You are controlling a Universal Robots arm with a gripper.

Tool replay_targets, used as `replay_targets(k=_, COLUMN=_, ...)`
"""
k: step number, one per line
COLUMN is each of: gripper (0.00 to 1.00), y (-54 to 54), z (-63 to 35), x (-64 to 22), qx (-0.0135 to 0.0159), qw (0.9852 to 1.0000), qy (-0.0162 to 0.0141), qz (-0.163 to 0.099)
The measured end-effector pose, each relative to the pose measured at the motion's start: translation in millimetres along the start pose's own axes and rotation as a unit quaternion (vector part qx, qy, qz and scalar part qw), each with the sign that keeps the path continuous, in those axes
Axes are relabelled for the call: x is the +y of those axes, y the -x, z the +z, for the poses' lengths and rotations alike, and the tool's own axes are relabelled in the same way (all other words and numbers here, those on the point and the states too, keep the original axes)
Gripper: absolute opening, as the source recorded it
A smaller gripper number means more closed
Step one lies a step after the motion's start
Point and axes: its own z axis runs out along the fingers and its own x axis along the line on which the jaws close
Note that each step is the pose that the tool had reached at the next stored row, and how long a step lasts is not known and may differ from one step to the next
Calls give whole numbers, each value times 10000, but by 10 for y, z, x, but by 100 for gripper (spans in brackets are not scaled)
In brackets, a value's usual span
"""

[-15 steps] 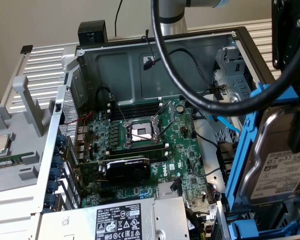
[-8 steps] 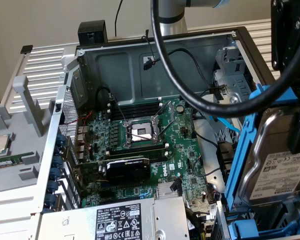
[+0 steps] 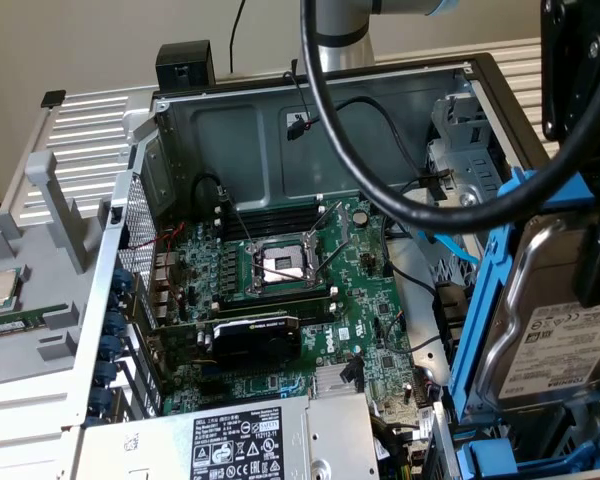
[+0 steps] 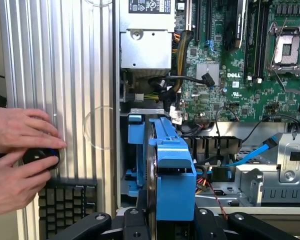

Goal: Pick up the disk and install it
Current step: 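Insert the disk into the insertion slot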

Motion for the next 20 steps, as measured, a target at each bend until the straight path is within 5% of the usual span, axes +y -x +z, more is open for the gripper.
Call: replay_targets(k=20, gripper=37, y=2, z=64, x=18, qx=-1, qw=10000, qy=0, qz=0)
